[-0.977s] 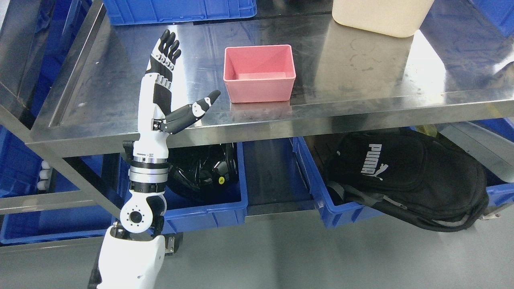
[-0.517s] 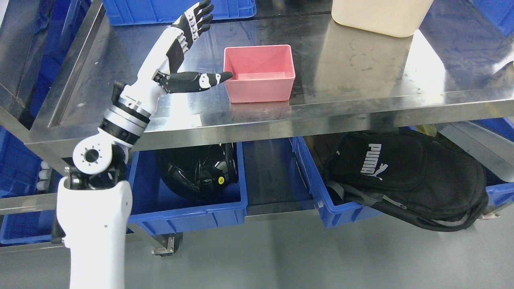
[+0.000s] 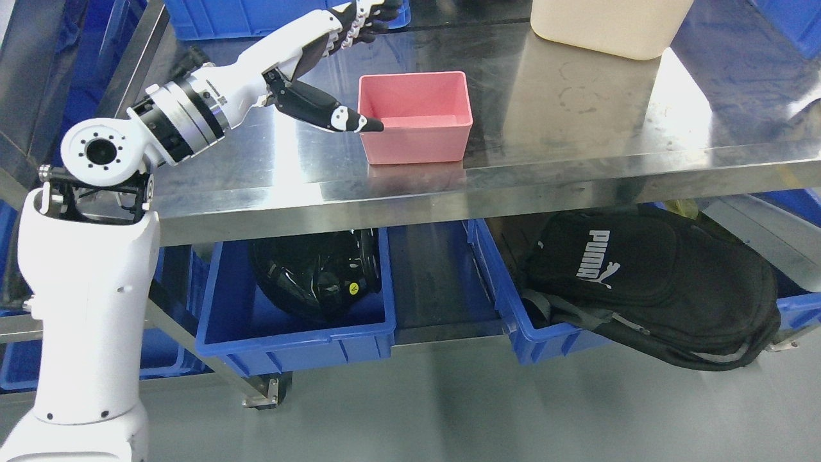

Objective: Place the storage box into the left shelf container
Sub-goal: 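Reach the left hand forward over the table toward the pink box, then hook the left hand fingers over the pink box rim and grip it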

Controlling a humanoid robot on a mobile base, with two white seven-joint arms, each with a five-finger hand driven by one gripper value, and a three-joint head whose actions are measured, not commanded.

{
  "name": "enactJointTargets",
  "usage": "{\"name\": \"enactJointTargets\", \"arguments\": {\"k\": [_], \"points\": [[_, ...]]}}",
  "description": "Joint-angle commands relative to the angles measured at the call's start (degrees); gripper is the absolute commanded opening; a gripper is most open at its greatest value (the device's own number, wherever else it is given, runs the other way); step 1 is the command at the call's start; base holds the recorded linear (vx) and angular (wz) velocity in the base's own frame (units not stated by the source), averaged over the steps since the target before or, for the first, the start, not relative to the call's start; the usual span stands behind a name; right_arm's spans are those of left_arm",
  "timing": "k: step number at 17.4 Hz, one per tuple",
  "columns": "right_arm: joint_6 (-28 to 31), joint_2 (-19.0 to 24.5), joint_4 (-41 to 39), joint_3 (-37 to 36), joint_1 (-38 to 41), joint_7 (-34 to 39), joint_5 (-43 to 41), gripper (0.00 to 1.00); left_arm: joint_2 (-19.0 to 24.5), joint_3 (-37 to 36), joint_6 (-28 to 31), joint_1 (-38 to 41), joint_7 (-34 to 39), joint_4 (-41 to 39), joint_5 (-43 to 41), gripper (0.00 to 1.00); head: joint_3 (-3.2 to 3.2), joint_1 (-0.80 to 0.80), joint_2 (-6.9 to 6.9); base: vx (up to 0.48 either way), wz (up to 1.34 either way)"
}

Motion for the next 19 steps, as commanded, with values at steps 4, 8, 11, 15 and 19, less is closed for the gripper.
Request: {"name": "enactJointTargets", "arguments": {"k": [4, 8, 11, 15, 19], "points": [[-0.01, -1.0, -1.0, -0.26, 0.53, 0.02, 0.09, 1.0, 1.64, -16.98, 2.65, -10.83, -9.19, 12.4, -8.33, 0.94, 0.0, 0.0, 0.0, 0.0, 0.0], [-0.01, -1.0, -1.0, -0.26, 0.53, 0.02, 0.09, 1.0, 0.83, -22.16, 2.74, -17.33, -13.06, 16.89, -8.59, 0.93, 0.0, 0.0, 0.0, 0.0, 0.0], [-0.01, -1.0, -1.0, -0.26, 0.53, 0.02, 0.09, 1.0, 1.1, -25.68, 2.74, -19.62, -14.74, 19.26, -8.86, 0.91, 0.0, 0.0, 0.0, 0.0, 0.0], [-0.01, -1.0, -1.0, -0.26, 0.53, 0.02, 0.09, 1.0, 0.66, -28.15, 2.74, -21.3, -15.97, 23.04, -10.79, 0.9, 0.0, 0.0, 0.0, 0.0, 0.0], [-0.01, -1.0, -1.0, -0.26, 0.53, 0.02, 0.09, 1.0, -1.0, -28.94, 2.65, -21.3, -16.5, 26.63, -11.05, 0.85, 0.0, 0.0, 0.0, 0.0, 0.0]]}}
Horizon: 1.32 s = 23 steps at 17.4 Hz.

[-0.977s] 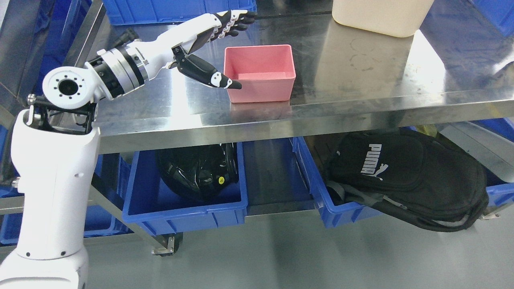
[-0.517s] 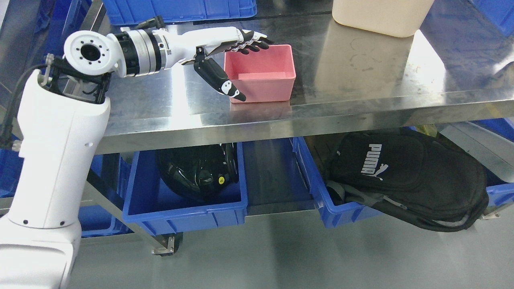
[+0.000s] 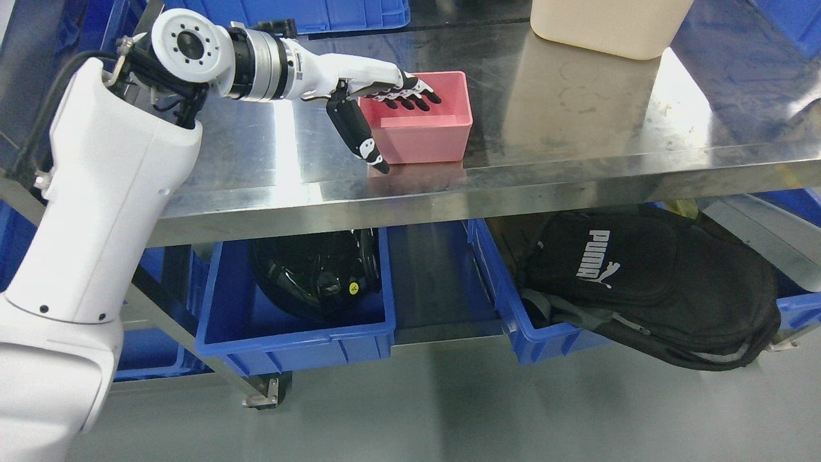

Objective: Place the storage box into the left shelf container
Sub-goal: 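Hook the left hand fingers over the pink box rim and grip it, then lift the pink box off the table with the left hand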

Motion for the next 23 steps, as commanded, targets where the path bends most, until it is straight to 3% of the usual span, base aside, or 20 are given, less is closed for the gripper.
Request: {"name": "enactJointTargets", "arguments": {"k": [1, 4, 6, 10, 12, 13, 18, 23], "points": [[-0.01, -1.0, -1.0, -0.27, 0.53, 0.02, 0.09, 1.0, -2.94, -6.8, -0.06, -1.53, -0.19, 10.69, -1.42, 0.83, 0.0, 0.0, 0.0, 0.0, 0.0], [-0.01, -1.0, -1.0, -0.27, 0.53, 0.02, 0.09, 1.0, -8.11, -5.75, -0.93, -1.62, 0.34, 15.97, -4.84, 0.81, 0.0, 0.0, 0.0, 0.0, 0.0], [-0.01, -1.0, -1.0, -0.27, 0.53, 0.02, 0.09, 1.0, -11.11, -3.3, -3.74, -1.35, 0.96, 19.31, -7.74, 0.72, 0.0, 0.0, 0.0, 0.0, 0.0], [-0.01, -1.0, -1.0, -0.27, 0.53, 0.02, 0.09, 1.0, -13.02, 3.03, -9.45, -1.18, 0.7, 22.75, -9.95, 0.38, 0.0, 0.0, 0.0, 0.001, 0.03], [-0.01, -1.0, -1.0, -0.27, 0.53, 0.02, 0.09, 1.0, -13.02, 6.72, -13.14, -0.74, 0.61, 23.01, -9.95, 0.1, 0.0, 0.0, 0.0, 0.002, 0.11], [-0.01, -1.0, -1.0, -0.27, 0.53, 0.02, 0.09, 1.0, -13.02, 9.52, -15.24, -0.56, 0.78, 23.54, -9.95, 0.06, 0.0, 0.0, 0.0, 0.002, 0.12], [-0.01, -1.0, -1.0, -0.27, 0.53, 0.02, 0.09, 1.0, -13.02, 26.13, -16.5, 0.4, 1.05, 24.25, -7.85, 0.04, 0.0, 0.0, 0.0, 0.01, 0.06], [-0.01, -1.0, -1.0, -0.27, 0.53, 0.02, 0.09, 1.0, -13.02, 32.92, -16.5, 2.15, 7.89, 23.55, 14.69, 0.04, 0.0, 0.0, 0.0, 0.007, 0.02]]}}
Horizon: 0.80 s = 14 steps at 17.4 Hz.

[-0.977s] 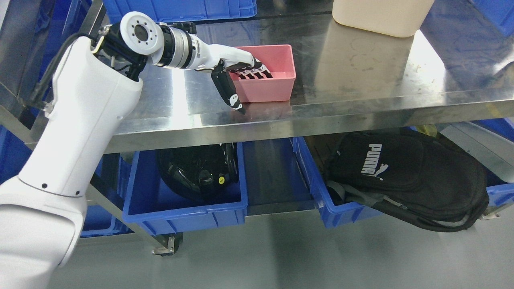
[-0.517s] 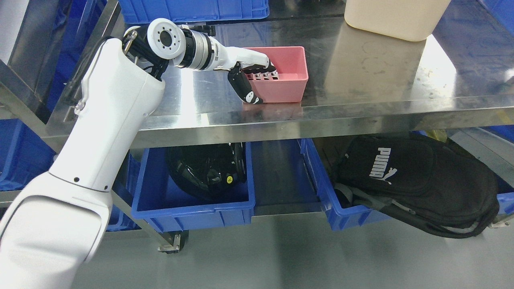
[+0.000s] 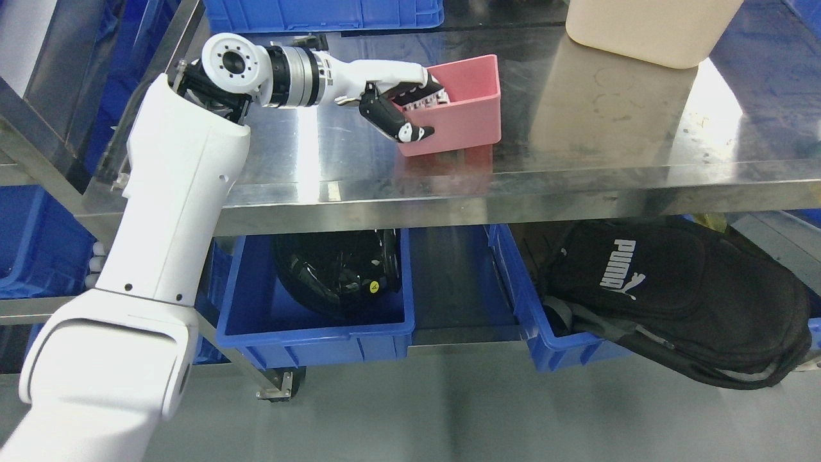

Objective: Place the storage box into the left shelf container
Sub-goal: 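Lift the pink box off the table with the left hand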

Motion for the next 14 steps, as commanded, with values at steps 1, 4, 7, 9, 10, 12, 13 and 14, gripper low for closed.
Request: {"name": "enactJointTargets", "arguments": {"k": [1, 4, 7, 9, 10, 12, 13, 14], "points": [[-0.01, -1.0, -1.0, -0.27, 0.53, 0.02, 0.09, 1.0, -0.94, 16.4, -0.22, 2.24, 5.0, 1.93, 21.18, 0.04, 0.0, 0.0, 0.0, 0.0, 0.0], [-0.01, -1.0, -1.0, -0.27, 0.53, 0.02, 0.09, 1.0, -0.94, 16.22, -0.4, 5.57, 10.19, -3.42, 33.05, 0.04, 0.0, 0.0, 0.0, 0.004, -0.03], [-0.01, -1.0, -1.0, -0.27, 0.53, 0.02, 0.09, 1.0, -0.94, 15.52, -5.4, 12.85, 13.35, -11.58, 39.67, 0.04, 0.0, 0.0, 0.0, 0.0, 0.0], [-0.01, -1.0, -1.0, -0.27, 0.53, 0.02, 0.09, 1.0, -0.94, 13.86, -8.21, 20.31, 18.09, -20.27, 41.26, 0.04, 0.0, 0.0, 0.0, 0.0, 0.0], [-0.01, -1.0, -1.0, -0.27, 0.53, 0.02, 0.09, 1.0, -0.94, 12.37, -9.88, 24.44, 21.94, -25.19, 41.27, 0.04, 0.0, 0.0, 0.0, 0.0, 0.0], [-0.01, -1.0, -1.0, -0.27, 0.53, 0.02, 0.09, 1.0, -0.94, 7.72, -14.44, 32.62, 32.47, -32.68, 41.27, 0.04, 0.0, 0.0, 0.0, 0.0, 0.0], [-0.01, -1.0, -1.0, -0.27, 0.53, 0.02, 0.09, 1.0, -0.94, 5.61, -17.42, 34.83, 37.75, -34.19, 41.18, 0.04, 0.0, 0.0, 0.0, 0.0, 0.0], [-0.01, -1.0, -1.0, -0.27, 0.53, 0.02, 0.09, 1.0, -0.94, 3.15, -20.41, 36.16, 42.32, -34.9, 41.18, 0.04, 0.0, 0.0, 0.0, -0.003, 0.07]]}}
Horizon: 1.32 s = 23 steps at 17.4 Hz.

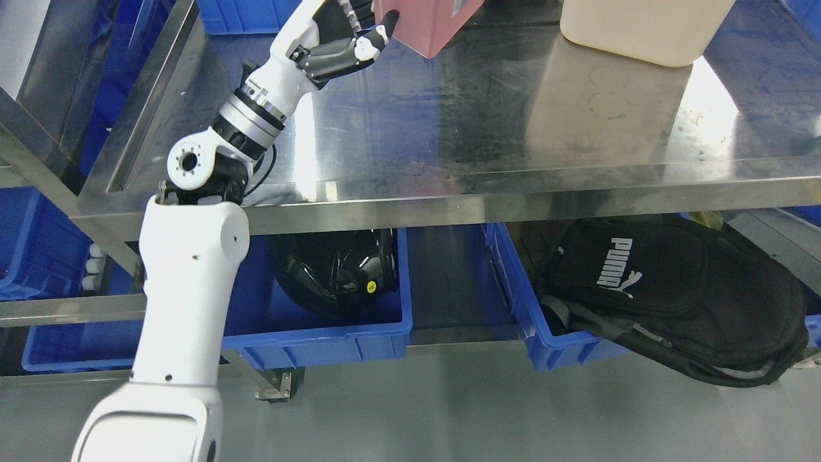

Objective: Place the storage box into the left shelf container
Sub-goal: 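Lift the pink box off the table with the left hand, then hold the pink box up in the left hand while turning toward the shelf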

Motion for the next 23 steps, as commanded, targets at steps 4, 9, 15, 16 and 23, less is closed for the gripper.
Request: {"name": "enactJointTargets", "arguments": {"k": [4, 9, 15, 16, 23], "points": [[-0.01, -1.0, -1.0, -0.27, 0.52, 0.07, 0.09, 1.0, 0.55, -14.01, -9.57, 18.68, 18.23, -24.78, 3.52, 0.04, 0.0, 0.0, 0.0, -0.007, 0.31], [-0.01, -1.0, -1.0, -0.27, 0.52, 0.07, 0.09, 1.0, 0.55, -14.81, -11.14, 25.18, 17.53, -26.63, 3.52, 0.04, 0.0, 0.0, 0.0, -0.027, 0.59], [-0.01, -1.0, -1.0, -0.27, 0.52, 0.07, 0.09, 1.0, 0.55, -9.81, -13.52, 30.2, 17.44, -26.72, 3.52, 0.04, 0.0, 0.0, 0.01, -0.034, 0.85], [-0.01, -1.0, -1.0, -0.27, 0.52, 0.07, 0.09, 1.0, 0.55, -8.84, -13.61, 31.25, 17.44, -26.72, 3.52, 0.04, 0.0, 0.0, 0.01, 0.033, 1.11], [-0.01, -1.0, -1.0, -0.27, 0.52, 0.07, 0.09, 1.0, 0.55, -6.81, -16.6, 36.88, 17.36, -26.72, 3.52, 0.05, 0.0, 0.0, 0.03, 0.087, 0.94]]}}
